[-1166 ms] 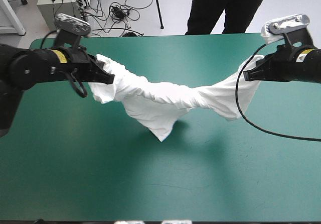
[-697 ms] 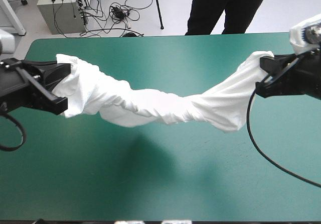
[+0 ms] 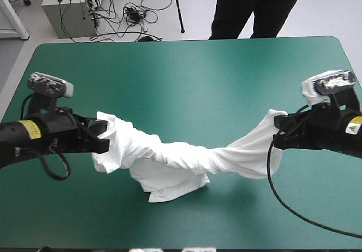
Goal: Fold the cloth
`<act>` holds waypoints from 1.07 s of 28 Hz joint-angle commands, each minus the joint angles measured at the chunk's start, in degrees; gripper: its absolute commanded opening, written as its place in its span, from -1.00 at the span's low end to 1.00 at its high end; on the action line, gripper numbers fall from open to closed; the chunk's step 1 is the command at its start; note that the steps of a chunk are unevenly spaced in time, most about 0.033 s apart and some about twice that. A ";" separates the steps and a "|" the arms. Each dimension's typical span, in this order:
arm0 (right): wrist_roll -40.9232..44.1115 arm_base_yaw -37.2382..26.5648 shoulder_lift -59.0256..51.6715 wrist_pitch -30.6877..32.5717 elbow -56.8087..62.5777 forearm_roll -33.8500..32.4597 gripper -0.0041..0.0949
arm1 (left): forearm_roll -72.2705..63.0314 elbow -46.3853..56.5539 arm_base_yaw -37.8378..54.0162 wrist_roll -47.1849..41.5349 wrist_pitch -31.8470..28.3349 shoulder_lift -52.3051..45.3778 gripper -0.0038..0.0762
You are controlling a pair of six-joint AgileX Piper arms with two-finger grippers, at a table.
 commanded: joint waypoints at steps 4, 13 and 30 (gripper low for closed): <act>-0.71 0.04 9.14 -11.00 2.29 -8.85 -0.95 | 14.27 1.80 0.03 -2.06 -10.50 8.25 -0.93; -1.84 -0.07 30.98 -21.89 0.82 -12.22 -0.95 | 22.94 1.56 0.31 -2.06 -27.28 28.90 -0.93; -0.29 -0.61 38.44 -23.34 -12.04 -18.03 0.15 | 22.68 -3.93 6.98 3.14 -19.00 34.95 -0.11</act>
